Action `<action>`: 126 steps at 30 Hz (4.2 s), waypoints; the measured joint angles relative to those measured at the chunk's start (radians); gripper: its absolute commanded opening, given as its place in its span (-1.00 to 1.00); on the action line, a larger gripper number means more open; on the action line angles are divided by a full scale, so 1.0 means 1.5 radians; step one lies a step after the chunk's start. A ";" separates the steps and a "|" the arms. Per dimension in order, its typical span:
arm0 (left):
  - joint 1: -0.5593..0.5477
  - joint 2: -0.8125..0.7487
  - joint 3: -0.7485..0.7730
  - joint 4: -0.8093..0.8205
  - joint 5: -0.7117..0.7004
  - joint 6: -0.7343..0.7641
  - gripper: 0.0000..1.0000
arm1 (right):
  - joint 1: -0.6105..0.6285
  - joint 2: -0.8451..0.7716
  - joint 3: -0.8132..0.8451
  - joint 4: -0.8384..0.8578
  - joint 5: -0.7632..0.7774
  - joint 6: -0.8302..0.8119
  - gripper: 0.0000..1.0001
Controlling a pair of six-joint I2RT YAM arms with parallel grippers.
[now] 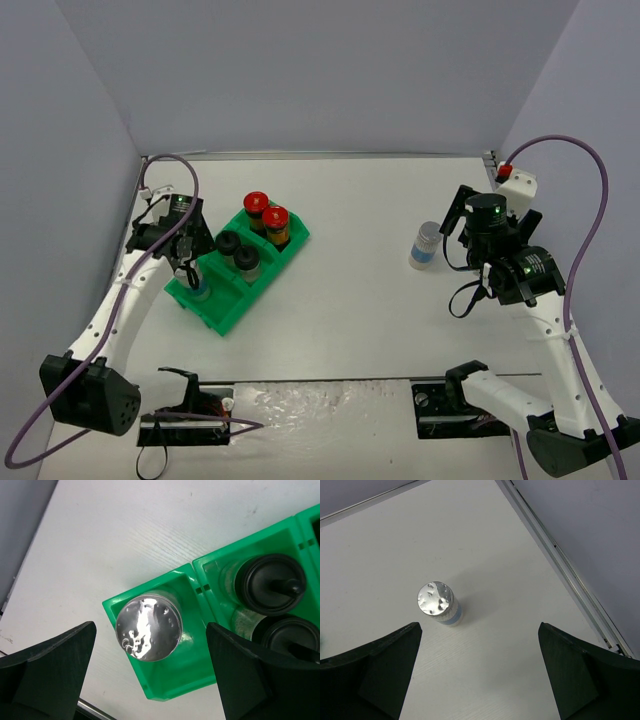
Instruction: Organize the condiment bottles
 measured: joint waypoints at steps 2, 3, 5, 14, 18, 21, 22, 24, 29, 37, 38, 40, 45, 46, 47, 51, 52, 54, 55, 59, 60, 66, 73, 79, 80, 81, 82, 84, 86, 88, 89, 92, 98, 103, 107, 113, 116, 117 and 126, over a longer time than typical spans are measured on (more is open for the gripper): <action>-0.004 -0.008 0.028 -0.017 -0.011 0.002 0.79 | 0.000 0.000 0.000 0.000 -0.002 0.000 1.00; -0.008 -0.009 0.045 -0.025 -0.017 0.004 0.79 | 0.000 0.000 0.000 0.000 -0.002 0.000 1.00; -0.021 -0.009 0.081 -0.041 -0.031 0.008 0.79 | 0.000 0.001 0.000 0.000 -0.003 0.000 1.00; -0.209 0.099 0.356 -0.091 -0.063 0.034 0.79 | -0.011 0.012 0.000 -0.001 0.023 0.002 1.00; -0.297 0.203 0.461 -0.079 -0.062 0.046 0.79 | -0.034 0.029 0.001 -0.004 0.026 0.003 1.00; -0.333 0.261 0.483 -0.067 -0.046 0.052 0.79 | -0.058 0.039 0.001 -0.006 0.025 0.002 1.00; -0.340 0.275 0.485 -0.066 -0.039 0.055 0.79 | -0.067 0.041 0.001 -0.006 0.023 0.000 1.00; -0.351 0.298 0.489 -0.064 -0.027 0.063 0.79 | -0.082 0.042 0.001 -0.006 0.021 0.000 1.00; -0.384 0.370 0.559 -0.036 0.012 0.094 0.80 | -0.115 0.038 0.001 -0.008 0.015 -0.005 1.00; -0.453 0.523 0.698 0.038 0.123 0.162 0.81 | -0.120 0.024 0.001 -0.019 0.010 -0.003 1.00; -0.458 0.541 0.704 0.051 0.142 0.168 0.81 | -0.120 0.021 0.002 -0.021 0.010 -0.002 1.00; -0.466 0.575 0.715 0.077 0.179 0.179 0.81 | -0.121 0.014 0.002 -0.023 0.010 -0.002 1.00; -0.469 0.641 0.719 0.140 0.267 0.203 0.83 | -0.121 -0.004 0.007 -0.039 0.009 0.007 1.00; -0.469 0.651 0.716 0.159 0.283 0.206 0.83 | -0.121 -0.009 0.007 -0.042 0.009 0.008 1.00; -0.470 0.658 0.709 0.177 0.298 0.209 0.84 | -0.121 -0.013 0.007 -0.044 0.009 0.010 1.00; -0.478 0.670 0.684 0.243 0.348 0.216 0.86 | -0.121 -0.023 0.008 -0.052 0.009 0.014 1.00; -0.480 0.674 0.684 0.260 0.359 0.217 0.86 | -0.121 -0.024 0.008 -0.053 0.009 0.014 1.00; -0.485 0.683 0.685 0.290 0.379 0.218 0.89 | -0.121 -0.025 0.008 -0.055 0.009 0.015 1.00; -0.487 0.687 0.687 0.305 0.388 0.218 0.90 | -0.121 -0.025 0.008 -0.056 0.009 0.015 1.00; -0.493 0.709 0.697 0.350 0.419 0.218 0.92 | -0.121 -0.026 0.010 -0.062 0.009 0.014 1.00; -0.494 0.716 0.701 0.356 0.426 0.218 0.92 | -0.121 -0.026 0.011 -0.062 0.009 0.014 1.00; -0.497 0.752 0.722 0.392 0.455 0.221 0.93 | -0.121 -0.028 0.012 -0.066 0.009 0.014 1.00; -0.497 0.769 0.728 0.407 0.461 0.235 0.93 | -0.121 -0.039 0.012 -0.072 0.009 0.013 1.00; -0.497 0.790 0.758 0.413 0.467 0.243 0.93 | -0.121 -0.045 0.012 -0.078 0.009 0.013 1.00; -0.497 0.796 0.766 0.414 0.468 0.243 0.93 | -0.121 -0.045 0.012 -0.079 0.009 0.013 1.00; -0.497 0.802 0.773 0.416 0.470 0.243 0.93 | -0.121 -0.046 0.012 -0.080 0.009 0.013 1.00; -0.497 0.807 0.778 0.416 0.472 0.243 0.93 | -0.121 -0.046 0.012 -0.081 0.009 0.013 1.00; -0.497 0.815 0.785 0.417 0.476 0.243 0.93 | -0.121 -0.047 0.012 -0.081 0.009 0.013 1.00; -0.497 0.823 0.791 0.418 0.478 0.243 0.94 | -0.121 -0.048 0.012 -0.081 0.010 0.012 1.00; -0.497 0.833 0.799 0.418 0.480 0.243 0.93 | -0.121 -0.048 0.012 -0.082 0.010 0.011 1.00; -0.497 0.838 0.804 0.418 0.481 0.242 0.93 | -0.121 -0.048 0.012 -0.082 0.010 0.011 1.00; -0.498 0.851 0.811 0.420 0.484 0.241 0.93 | -0.121 -0.048 0.012 -0.082 0.010 0.010 1.00; -0.498 0.859 0.812 0.420 0.491 0.238 0.92 | -0.121 -0.048 0.012 -0.082 0.010 0.009 1.00; -0.499 0.859 0.812 0.421 0.491 0.238 0.83 | -0.121 -0.048 0.012 -0.082 0.010 0.008 1.00; -0.502 0.859 0.813 0.417 0.491 0.238 0.73 | -0.121 -0.049 0.012 -0.082 0.010 0.008 1.00; -0.502 0.859 0.830 0.400 0.488 0.238 0.48 | -0.121 -0.053 0.011 -0.082 0.010 0.008 1.00; -0.502 0.859 0.831 0.398 0.483 0.239 0.42 | -0.121 -0.053 0.011 -0.082 0.010 0.008 1.00; -0.502 0.859 0.831 0.395 0.481 0.239 0.42 | -0.121 -0.053 0.011 -0.082 0.010 0.008 1.00; -0.502 0.865 0.834 0.380 0.475 0.240 0.38 | -0.121 -0.053 0.011 -0.082 0.010 0.008 1.00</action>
